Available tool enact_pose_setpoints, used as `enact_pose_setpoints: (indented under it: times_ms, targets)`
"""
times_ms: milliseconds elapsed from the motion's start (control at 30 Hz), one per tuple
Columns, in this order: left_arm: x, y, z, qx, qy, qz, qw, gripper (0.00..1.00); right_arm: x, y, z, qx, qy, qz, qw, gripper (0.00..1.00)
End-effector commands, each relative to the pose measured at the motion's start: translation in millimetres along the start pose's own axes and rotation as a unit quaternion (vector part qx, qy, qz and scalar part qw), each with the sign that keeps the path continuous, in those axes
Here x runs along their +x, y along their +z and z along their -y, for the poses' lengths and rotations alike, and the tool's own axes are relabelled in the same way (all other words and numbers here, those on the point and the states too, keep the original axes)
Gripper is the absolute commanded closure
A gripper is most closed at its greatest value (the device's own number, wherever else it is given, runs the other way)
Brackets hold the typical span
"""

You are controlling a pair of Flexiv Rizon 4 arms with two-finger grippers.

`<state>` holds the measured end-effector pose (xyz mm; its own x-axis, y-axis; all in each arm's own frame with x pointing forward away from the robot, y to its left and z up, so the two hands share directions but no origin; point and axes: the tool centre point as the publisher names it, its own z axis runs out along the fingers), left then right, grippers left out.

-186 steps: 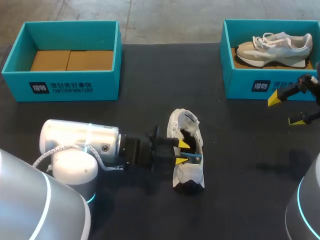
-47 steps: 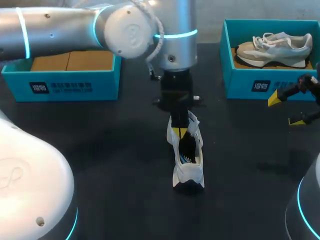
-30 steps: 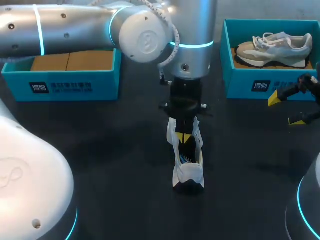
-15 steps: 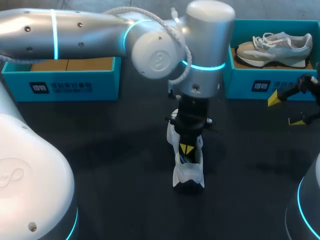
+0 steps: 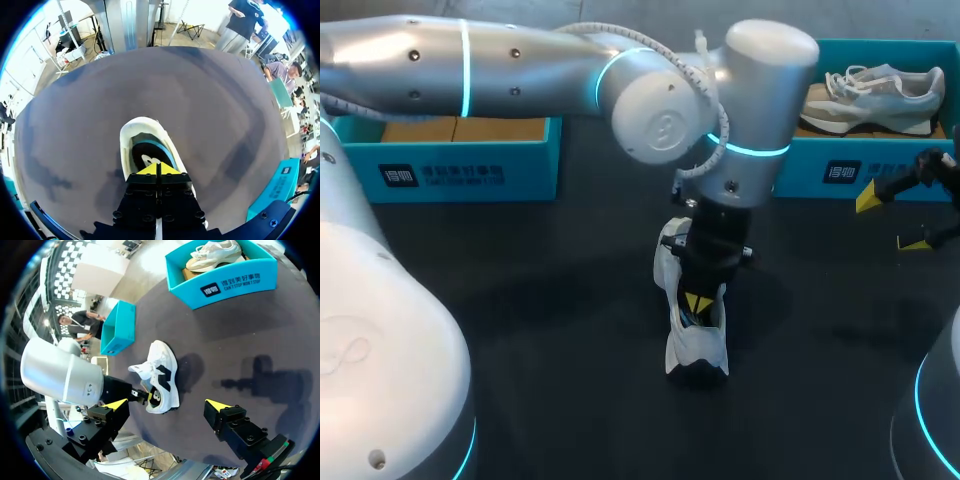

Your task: Take the shoe out of the shoebox, open the shoe tongue, remove and reinsert the insole, then place the shoe into the shoebox

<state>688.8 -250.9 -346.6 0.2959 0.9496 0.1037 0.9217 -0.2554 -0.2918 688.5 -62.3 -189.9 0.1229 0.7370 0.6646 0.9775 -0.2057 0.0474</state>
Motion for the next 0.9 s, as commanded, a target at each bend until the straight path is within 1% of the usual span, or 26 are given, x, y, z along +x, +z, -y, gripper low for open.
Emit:
enact_pose_setpoints:
  times_ms: [33, 400, 700, 900]
  targets:
    - [-2.2, 4, -2, 0.003, 0.0, -0.015, 1.0, 1.0, 0.4, 1, 0.4, 0.0, 0.001, 0.002, 1.0, 0.0]
    - [1.4, 14, -2, 0.01, -0.004, -0.042, 0.999, 1.0, 0.4, 1, 0.4, 0.0, 0.001, 0.002, 1.0, 0.0]
    - [6.2, 4, 1, 0.003, -0.007, -0.037, 0.999, 1.0, 0.4, 1, 0.4, 0.0, 0.001, 0.002, 1.0, 0.0]
    - [9.5, 3, 4, -0.002, -0.004, -0.042, 0.999, 1.0, 0.4, 1, 0.4, 0.0, 0.001, 0.002, 1.0, 0.0]
